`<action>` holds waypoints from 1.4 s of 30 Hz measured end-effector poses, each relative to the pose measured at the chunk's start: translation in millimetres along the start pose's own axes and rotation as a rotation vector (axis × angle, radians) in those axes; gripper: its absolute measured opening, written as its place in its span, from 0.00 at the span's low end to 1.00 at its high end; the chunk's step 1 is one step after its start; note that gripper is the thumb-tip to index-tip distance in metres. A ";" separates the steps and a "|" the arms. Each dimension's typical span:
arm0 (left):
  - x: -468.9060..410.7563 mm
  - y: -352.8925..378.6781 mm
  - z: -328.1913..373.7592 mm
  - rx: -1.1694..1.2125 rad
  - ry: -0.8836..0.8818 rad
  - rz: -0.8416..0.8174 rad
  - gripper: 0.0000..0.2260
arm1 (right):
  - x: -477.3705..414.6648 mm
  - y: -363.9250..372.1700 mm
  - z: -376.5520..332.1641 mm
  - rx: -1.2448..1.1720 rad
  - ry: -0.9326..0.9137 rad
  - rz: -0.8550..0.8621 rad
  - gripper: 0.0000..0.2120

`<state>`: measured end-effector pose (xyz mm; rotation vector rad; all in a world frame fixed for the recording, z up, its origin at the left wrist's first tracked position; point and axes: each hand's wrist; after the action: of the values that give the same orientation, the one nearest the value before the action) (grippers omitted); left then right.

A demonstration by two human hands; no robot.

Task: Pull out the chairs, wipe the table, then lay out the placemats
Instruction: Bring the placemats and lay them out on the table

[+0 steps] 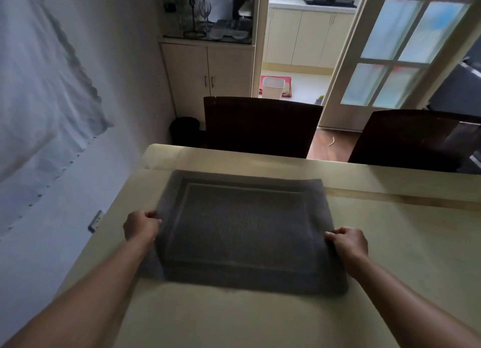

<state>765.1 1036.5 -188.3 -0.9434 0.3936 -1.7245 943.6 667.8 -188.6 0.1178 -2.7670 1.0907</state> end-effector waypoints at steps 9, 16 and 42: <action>-0.8 -3.4 -6.4 -0.070 0.092 0.033 0.16 | 6.7 4.3 4.3 0.112 -0.006 -0.021 0.07; 2.9 -4.4 -10.8 -0.104 0.137 0.022 0.16 | 6.1 3.7 0.7 0.154 0.019 -0.016 0.08; 26.9 3.3 -30.3 -0.419 0.601 -0.050 0.22 | 39.5 0.4 3.1 0.456 -0.360 0.005 0.20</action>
<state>741.6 1005.1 -199.0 -0.7020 1.1661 -1.9961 904.3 665.5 -184.0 0.3973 -2.7456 1.8458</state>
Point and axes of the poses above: each hand's wrist, its own x-axis away from the middle knuckle, its own y-axis out of the palm, z = x × y, and after that the axes turned 14 degrees about -y, right-handed
